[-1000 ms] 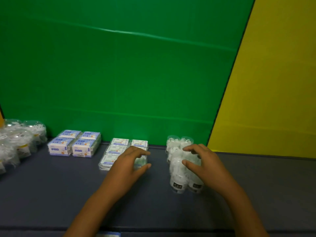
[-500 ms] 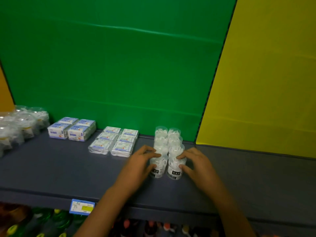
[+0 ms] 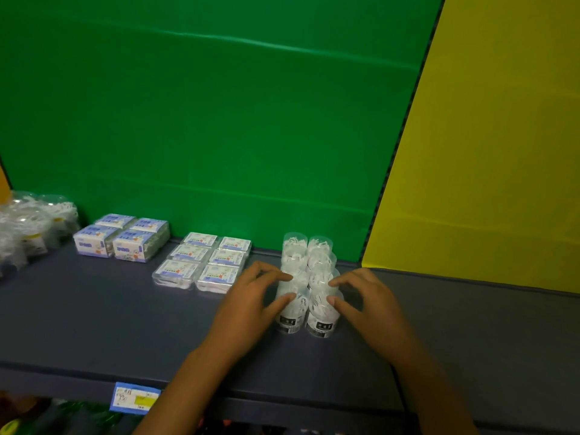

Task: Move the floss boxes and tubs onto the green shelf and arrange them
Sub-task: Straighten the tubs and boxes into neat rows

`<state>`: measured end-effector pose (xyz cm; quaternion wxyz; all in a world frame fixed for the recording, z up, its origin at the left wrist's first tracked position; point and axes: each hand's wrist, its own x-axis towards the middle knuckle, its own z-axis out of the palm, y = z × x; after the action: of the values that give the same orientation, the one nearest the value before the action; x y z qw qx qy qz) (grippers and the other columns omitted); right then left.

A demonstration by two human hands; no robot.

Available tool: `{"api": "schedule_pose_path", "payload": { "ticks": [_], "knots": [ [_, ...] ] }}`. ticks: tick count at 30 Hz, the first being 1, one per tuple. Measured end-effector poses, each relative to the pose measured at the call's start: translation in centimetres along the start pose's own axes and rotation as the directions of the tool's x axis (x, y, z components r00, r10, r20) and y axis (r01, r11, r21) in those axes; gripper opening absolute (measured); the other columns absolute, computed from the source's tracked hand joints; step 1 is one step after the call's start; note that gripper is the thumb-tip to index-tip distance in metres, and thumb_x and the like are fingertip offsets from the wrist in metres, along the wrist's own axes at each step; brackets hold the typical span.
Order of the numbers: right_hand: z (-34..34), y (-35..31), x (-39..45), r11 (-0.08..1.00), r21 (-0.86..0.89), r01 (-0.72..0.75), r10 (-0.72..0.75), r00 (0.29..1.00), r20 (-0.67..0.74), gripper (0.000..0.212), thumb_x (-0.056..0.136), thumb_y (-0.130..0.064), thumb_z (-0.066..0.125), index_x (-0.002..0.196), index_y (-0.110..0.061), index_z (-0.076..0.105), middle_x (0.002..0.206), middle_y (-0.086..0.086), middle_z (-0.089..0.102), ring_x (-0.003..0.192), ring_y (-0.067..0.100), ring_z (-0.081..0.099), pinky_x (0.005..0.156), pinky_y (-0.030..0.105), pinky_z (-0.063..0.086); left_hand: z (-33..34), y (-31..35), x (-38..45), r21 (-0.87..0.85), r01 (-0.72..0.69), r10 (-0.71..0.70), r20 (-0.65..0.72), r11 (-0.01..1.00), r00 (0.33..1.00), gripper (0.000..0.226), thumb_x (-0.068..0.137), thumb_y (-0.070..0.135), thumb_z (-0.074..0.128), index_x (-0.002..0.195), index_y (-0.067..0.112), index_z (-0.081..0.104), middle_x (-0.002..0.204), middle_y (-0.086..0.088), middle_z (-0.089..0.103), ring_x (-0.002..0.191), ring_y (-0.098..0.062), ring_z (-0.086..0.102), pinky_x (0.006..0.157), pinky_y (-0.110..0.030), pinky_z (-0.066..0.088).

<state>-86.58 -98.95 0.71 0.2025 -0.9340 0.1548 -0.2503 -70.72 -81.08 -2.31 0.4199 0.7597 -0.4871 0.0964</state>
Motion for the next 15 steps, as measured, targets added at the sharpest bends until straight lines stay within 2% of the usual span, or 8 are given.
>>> {"api": "schedule_pose_path", "payload": {
  "ticks": [4,9,15],
  "knots": [
    [0.3,0.4,1.3,1.000,-0.006,-0.018,0.018,1.000,0.001,0.024,0.093,-0.030,0.064,0.117,-0.029,0.065,0.111,-0.007,0.051,0.103,0.004,0.049,0.082,0.002,0.031,0.0,-1.1,2.1,-0.002,0.028,-0.028,-0.008,1.000,1.000,0.025,0.089,0.035,0.062,0.113,0.033,0.066,0.114,0.012,0.052,0.103,-0.002,0.051,0.090,-0.022,0.046],
    [1.3,1.0,2.4,0.999,0.017,-0.029,0.029,1.000,0.008,0.019,0.094,-0.027,0.063,0.111,-0.026,0.071,0.108,-0.006,0.053,0.097,0.000,0.052,0.081,0.005,0.035,0.7,-2.2,3.6,-0.002,0.010,-0.010,0.078,1.000,0.997,0.021,0.089,0.033,0.063,0.109,0.030,0.070,0.110,0.011,0.054,0.100,-0.006,0.053,0.092,-0.029,0.048],
    [1.0,1.4,3.3,0.999,0.018,-0.038,0.038,0.999,-0.004,0.016,0.093,-0.027,0.065,0.108,-0.029,0.071,0.101,-0.011,0.054,0.094,-0.002,0.052,0.078,0.005,0.036,0.7,-3.2,4.8,-0.036,-0.009,0.012,0.085,0.999,0.996,0.017,0.088,0.033,0.064,0.104,0.031,0.072,0.104,0.012,0.057,0.094,-0.004,0.056,0.086,-0.030,0.050]
  ]
}}
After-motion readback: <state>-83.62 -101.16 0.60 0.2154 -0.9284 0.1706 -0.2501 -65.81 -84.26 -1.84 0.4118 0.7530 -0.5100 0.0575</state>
